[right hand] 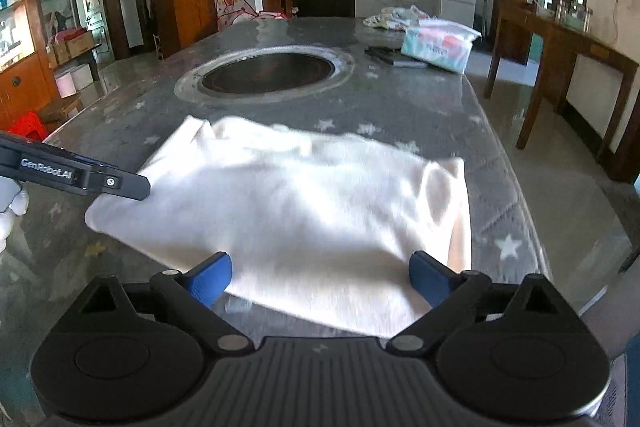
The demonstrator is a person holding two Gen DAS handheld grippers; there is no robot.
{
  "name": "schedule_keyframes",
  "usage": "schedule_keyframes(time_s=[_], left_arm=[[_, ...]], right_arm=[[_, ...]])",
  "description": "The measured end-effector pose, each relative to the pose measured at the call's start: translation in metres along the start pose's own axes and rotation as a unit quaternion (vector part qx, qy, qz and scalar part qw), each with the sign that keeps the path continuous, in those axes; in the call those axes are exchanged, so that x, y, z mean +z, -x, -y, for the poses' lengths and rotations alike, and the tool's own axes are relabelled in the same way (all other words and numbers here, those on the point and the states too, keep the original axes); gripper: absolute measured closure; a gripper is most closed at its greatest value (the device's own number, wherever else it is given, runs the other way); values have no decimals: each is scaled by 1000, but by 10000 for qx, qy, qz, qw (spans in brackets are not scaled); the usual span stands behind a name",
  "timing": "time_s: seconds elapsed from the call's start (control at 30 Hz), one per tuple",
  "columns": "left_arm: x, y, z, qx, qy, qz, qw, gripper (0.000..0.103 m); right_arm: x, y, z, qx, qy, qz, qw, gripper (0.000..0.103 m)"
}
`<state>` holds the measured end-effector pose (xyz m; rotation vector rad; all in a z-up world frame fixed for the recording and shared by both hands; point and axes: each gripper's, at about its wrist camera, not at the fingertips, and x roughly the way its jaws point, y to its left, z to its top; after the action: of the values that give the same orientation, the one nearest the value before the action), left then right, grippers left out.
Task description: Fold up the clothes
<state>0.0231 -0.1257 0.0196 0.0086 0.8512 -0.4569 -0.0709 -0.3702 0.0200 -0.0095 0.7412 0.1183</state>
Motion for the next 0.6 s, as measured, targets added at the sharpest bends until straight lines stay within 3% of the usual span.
schedule_keyframes(time_s=[0.6], left_arm=[[-19,14,-2,118,-48,80,9999,22]], right_arm=[[-10,16,-9,89,-31,155,9998,0]])
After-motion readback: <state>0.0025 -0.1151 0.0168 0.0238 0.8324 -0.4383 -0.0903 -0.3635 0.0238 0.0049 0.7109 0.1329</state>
